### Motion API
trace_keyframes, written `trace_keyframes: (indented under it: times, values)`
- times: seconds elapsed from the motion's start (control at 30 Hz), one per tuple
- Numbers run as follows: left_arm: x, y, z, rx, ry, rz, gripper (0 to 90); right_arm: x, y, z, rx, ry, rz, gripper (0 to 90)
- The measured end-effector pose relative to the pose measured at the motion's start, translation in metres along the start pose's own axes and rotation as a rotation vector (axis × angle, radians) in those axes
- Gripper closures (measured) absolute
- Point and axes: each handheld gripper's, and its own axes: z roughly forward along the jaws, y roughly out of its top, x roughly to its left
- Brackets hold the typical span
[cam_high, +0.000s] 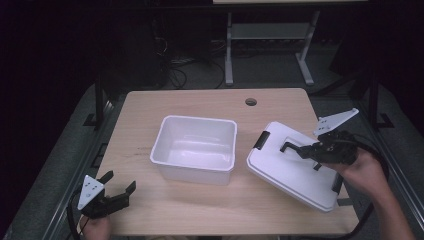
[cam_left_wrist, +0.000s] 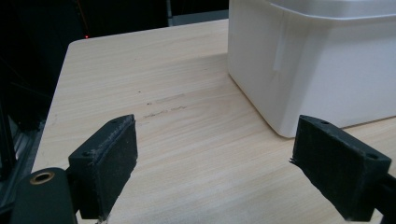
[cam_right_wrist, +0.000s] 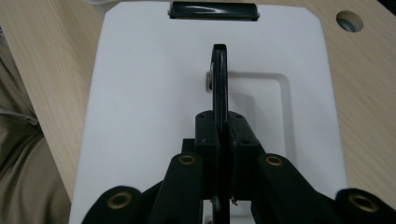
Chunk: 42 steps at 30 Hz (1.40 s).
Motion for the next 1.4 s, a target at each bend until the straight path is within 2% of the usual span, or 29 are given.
trace_keyframes:
  times: [0.27,0.57,1.4]
  values:
    - [-0.001,0.0,0.001,-0.003,-0.002,-0.005,13.0,0.005,0.013,-0.018,-0.018,0.003,-0.019,84.3]
    - [-0.001,0.0,0.001,0.0,-0.002,-0.001,13.0,0.01,0.029,-0.025,-0.033,0.026,-0.046,84.3]
    - [-0.001,0.001,0.002,-0.002,-0.007,-0.001,13.0,0.026,0.082,-0.011,-0.045,0.102,-0.135,84.3]
